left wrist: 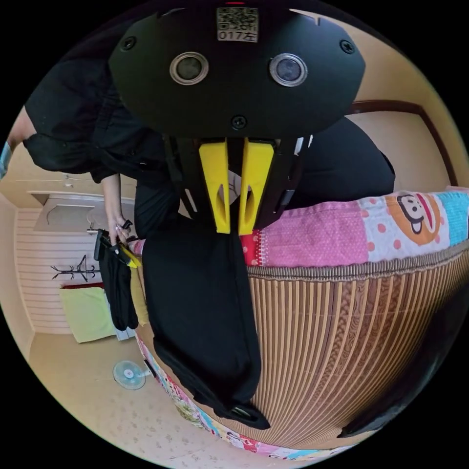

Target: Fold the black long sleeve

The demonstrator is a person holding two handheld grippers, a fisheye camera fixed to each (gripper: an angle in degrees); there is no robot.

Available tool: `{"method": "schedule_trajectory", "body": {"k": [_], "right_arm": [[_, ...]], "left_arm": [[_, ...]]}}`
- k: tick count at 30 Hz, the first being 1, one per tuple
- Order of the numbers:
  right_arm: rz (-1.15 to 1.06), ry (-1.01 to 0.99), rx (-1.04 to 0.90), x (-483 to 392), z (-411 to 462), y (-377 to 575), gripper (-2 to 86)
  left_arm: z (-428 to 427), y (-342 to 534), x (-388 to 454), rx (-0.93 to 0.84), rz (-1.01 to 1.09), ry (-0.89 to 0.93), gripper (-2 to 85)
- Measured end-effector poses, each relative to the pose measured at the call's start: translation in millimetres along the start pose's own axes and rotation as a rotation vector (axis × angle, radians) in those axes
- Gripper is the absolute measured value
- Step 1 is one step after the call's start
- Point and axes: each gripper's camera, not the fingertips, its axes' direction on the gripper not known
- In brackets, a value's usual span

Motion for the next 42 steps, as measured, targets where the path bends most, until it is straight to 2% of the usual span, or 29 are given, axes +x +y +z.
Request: {"method": "schedule_trajectory", "body": {"k": [5,10,12,13,14,17,22,25,29,33,35,37,42], "right_arm": [[-0.020,-0.003,0.006,-5.6,-30.5,-8.0,4.7],[-0.107,0.009,0.195,-40.5,-90.4,-63.7,3.7],[-0.062,0.059,0.220,-46.1,-103.8,-101.5,4.3],[-0.023,0.059,0.173,-44.2,-103.5,-120.2,4.9],[-0.006,0.054,0.151,-43.2,-103.2,-127.2,5.6],[0.017,-0.007,0.161,-42.3,-107.6,-128.1,8.6],[0.011,-0.034,0.149,-19.1,-97.3,-80.8,9.6],[0.059,-0.069,0.139,3.6,-96.2,-64.9,9.6],[0.098,-0.141,0.185,16.7,-109.2,-64.0,10.0],[0.088,-0.113,0.240,8.8,-134.8,-76.3,10.2],[0.074,-0.104,0.213,6.4,-138.7,-85.4,10.1],[0.055,-0.136,0.056,8.1,-123.1,-102.8,9.3],[0.018,-0.109,0.058,-1.9,-128.6,-101.6,5.8]], "left_arm": [[-39.5,8.3,31.4,0.157,0.132,0.134,3.5],[-88.4,-24.6,78.1,0.310,0.283,0.016,3.6],[-94.7,-45.5,80.6,0.344,0.251,-0.015,3.9],[-92.5,-61.5,72.0,0.336,0.166,-0.004,4.2],[-87.0,-73.4,59.8,0.322,0.073,0.032,5.0],[-71.8,-70.7,45.4,0.372,-0.002,0.111,8.8],[-48.3,-22.4,56.1,0.490,0.026,-0.119,10.5],[-30.1,-11.2,57.7,0.463,0.051,-0.188,11.8],[-10.4,-20.9,54.3,0.378,0.067,-0.158,10.4],[-14.6,-23.1,64.9,0.403,0.110,-0.117,4.9],[-22.4,-20.2,72.9,0.436,0.173,0.026,1.3],[-28.1,-16.2,77.9,0.463,0.196,0.117,0.5],[-38.1,-4.4,94.1,0.495,0.216,0.118,0.3]]}}
